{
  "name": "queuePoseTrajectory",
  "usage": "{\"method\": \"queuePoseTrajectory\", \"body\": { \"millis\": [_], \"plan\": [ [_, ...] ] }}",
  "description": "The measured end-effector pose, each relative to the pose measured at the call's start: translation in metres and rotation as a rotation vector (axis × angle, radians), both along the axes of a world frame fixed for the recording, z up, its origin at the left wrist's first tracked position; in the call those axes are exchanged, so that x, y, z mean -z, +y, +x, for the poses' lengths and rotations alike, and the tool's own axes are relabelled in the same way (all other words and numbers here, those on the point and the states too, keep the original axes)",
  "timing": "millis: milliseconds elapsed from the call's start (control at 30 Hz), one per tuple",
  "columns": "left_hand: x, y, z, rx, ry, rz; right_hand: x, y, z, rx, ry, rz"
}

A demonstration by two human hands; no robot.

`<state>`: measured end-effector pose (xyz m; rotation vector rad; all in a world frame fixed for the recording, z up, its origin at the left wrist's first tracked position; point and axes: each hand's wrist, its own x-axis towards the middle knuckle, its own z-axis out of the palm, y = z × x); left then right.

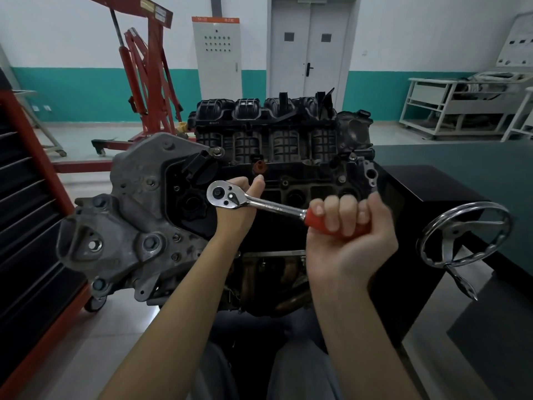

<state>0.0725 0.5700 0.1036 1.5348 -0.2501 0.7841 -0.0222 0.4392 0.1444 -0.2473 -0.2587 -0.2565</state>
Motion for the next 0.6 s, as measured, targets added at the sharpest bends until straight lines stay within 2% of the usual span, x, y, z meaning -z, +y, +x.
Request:
{"method": "queuePoseTrajectory", "body": {
  "millis": [100,300,400,600],
  "plan": [
    [-0.001,-0.001,0.003,-0.028,0.031,0.009,-0.027,-0.011,0.025,-0.054,-0.032,-0.114],
    [0.002,-0.001,0.002,-0.052,0.025,0.031,-0.082,-0.013,0.067,-0.239,0.040,-0.331],
    [0.003,0.001,0.002,-0.064,0.060,0.032,-0.070,-0.010,0.058,-0.195,0.038,-0.280],
    [0.000,0.003,-0.006,-0.004,0.025,0.057,-0.002,0.001,0.001,0.012,0.049,0.033]
  ]
}}
